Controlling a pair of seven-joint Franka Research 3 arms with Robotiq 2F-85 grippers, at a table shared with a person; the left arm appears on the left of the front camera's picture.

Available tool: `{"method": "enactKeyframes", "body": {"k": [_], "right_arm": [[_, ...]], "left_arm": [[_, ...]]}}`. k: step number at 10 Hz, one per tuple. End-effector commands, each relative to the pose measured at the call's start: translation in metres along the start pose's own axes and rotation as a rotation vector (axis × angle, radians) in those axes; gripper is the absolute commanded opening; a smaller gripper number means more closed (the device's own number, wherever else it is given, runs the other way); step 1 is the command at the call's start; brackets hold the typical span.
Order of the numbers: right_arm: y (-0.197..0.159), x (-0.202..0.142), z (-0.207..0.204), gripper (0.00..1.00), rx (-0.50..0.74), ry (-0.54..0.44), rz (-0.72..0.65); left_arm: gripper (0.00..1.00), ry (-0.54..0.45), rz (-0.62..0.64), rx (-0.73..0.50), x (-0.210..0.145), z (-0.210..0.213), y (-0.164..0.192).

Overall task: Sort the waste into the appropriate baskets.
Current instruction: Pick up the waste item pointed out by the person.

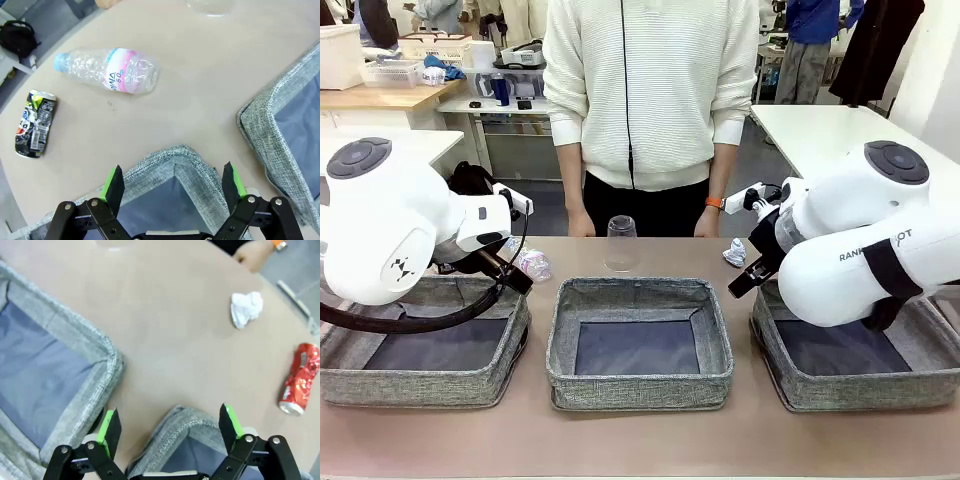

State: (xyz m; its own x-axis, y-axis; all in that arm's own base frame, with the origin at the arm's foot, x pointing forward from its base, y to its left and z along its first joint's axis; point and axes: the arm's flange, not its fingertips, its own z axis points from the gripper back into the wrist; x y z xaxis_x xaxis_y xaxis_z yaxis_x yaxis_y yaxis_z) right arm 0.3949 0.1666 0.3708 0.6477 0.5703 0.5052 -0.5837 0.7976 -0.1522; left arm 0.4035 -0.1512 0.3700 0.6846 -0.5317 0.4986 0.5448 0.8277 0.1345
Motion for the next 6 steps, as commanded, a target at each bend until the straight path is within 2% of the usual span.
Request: {"method": "enactKeyframes", "body": {"k": [1, 6], "right_arm": [[0.0000, 0.0001, 0.0001, 1.00, 0.000, 0.000, 0.000], [0.0000, 0.0001, 0.0001, 1.00, 0.000, 0.000, 0.000]], "left_arm": [[1.00, 0.000, 0.000, 0.000, 0.0000, 0.0000, 0.0000], [1.00, 0.000, 0.000, 0.000, 0.0000, 0.0000, 0.0000]]}}
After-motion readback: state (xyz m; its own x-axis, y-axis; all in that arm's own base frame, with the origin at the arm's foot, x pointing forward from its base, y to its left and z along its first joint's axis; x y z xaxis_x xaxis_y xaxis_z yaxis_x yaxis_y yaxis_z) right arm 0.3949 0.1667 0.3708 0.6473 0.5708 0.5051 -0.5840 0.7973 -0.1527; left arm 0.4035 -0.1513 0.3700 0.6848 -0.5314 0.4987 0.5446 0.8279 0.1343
